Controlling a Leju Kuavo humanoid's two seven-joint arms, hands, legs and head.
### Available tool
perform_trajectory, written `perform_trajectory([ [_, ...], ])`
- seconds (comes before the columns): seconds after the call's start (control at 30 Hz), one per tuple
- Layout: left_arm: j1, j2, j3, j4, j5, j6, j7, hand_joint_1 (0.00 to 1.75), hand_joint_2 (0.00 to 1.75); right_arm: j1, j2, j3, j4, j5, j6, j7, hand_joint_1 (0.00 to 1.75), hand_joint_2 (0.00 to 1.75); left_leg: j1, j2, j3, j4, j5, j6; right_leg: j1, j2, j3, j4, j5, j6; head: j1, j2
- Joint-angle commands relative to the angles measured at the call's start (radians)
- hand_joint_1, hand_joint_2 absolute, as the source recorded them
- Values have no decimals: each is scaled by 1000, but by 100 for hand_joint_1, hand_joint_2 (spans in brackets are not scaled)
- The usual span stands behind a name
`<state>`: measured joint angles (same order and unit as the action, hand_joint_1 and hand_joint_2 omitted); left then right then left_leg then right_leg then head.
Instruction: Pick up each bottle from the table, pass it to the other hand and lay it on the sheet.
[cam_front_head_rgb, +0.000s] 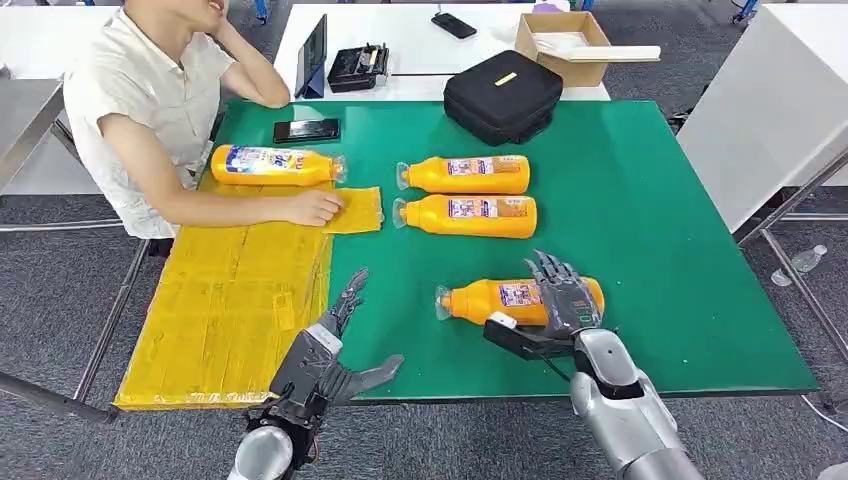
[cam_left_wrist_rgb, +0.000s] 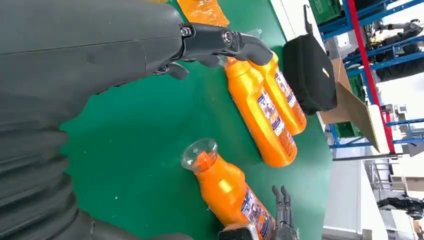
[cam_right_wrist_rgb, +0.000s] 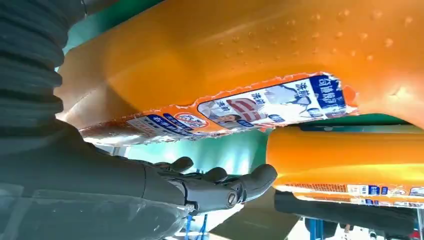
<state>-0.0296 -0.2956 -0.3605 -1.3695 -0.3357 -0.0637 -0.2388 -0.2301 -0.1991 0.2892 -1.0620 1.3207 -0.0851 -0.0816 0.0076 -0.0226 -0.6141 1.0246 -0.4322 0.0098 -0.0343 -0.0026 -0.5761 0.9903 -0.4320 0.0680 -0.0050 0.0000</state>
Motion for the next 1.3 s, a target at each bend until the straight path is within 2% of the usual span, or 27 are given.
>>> perform_trajectory([
  [0.03,29,-39,-1,7,-11,8,19,0,175,-21,13,20,15,69,29,63,0,175,1,3,1,0,-1,0,1,1,1,-1,0,-3,0,0],
  [0.4,55,-26,2,-22,-12,6,37,0,175,97,-79,43,-148,57,170,44,0,175,0,-1,2,0,-1,0,1,-2,3,-1,-1,-2,0,0],
  [0.57,60,-21,-1,-25,-13,5,41,0,175,176,-158,58,-229,12,237,48,0,175,1,-2,4,-1,-2,0,2,-4,6,-3,-2,-5,0,0],
  [1.3,60,-22,-1,-24,-13,5,41,0,175,180,-161,58,-239,7,240,49,0,175,2,1,4,-1,-2,0,2,0,5,-3,-1,-4,0,0],
])
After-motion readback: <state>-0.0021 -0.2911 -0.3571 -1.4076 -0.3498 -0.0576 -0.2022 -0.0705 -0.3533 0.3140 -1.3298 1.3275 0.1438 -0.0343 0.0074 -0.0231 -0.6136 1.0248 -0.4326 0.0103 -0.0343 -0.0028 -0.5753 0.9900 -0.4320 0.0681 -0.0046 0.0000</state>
